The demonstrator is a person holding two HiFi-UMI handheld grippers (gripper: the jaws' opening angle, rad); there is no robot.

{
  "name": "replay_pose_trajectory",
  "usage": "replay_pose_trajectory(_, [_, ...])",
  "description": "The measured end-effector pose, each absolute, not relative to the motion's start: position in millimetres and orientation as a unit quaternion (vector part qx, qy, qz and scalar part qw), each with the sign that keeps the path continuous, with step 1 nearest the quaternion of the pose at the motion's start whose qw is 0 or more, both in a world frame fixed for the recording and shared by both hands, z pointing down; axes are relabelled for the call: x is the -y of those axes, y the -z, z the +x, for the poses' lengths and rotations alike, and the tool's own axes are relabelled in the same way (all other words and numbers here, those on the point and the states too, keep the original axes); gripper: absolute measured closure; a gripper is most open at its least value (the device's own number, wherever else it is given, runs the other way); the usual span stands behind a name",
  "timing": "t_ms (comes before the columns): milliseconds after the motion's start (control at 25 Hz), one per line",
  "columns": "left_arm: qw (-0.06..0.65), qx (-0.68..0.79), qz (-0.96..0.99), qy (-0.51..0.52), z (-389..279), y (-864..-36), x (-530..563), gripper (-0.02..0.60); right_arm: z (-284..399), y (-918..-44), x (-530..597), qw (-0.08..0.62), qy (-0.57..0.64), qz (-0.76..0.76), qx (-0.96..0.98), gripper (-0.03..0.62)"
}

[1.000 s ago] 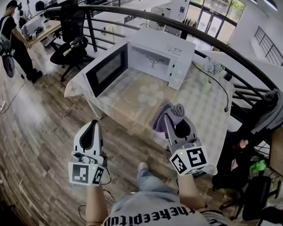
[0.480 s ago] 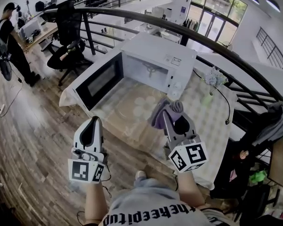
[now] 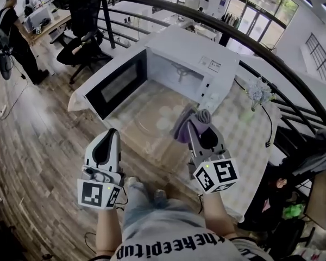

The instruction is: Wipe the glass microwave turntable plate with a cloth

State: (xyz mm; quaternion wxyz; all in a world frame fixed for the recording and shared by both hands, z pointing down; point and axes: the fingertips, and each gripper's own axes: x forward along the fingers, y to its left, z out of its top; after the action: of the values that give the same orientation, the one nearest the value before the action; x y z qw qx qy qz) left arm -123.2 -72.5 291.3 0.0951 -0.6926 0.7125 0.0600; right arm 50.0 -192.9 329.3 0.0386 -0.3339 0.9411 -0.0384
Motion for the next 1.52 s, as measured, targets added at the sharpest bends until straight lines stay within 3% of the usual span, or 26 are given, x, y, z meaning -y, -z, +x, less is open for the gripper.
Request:
replay_pose_trajectory(1120, [0.065,-0.573,-0.813,-0.074,-193.1,-324.4,191.4,0.568,-35.6,-467.8,267.6,-0.146,0.148,-0.445,-0.871,0.485])
replay_pose_trajectory(1520, [0.016,-0.507,-0.861,-0.026,-196.0,-375.4,207.3,0.568,-81.4,-527.1,297.5,-0.182,0.21,-0.462,-0.842,0.487])
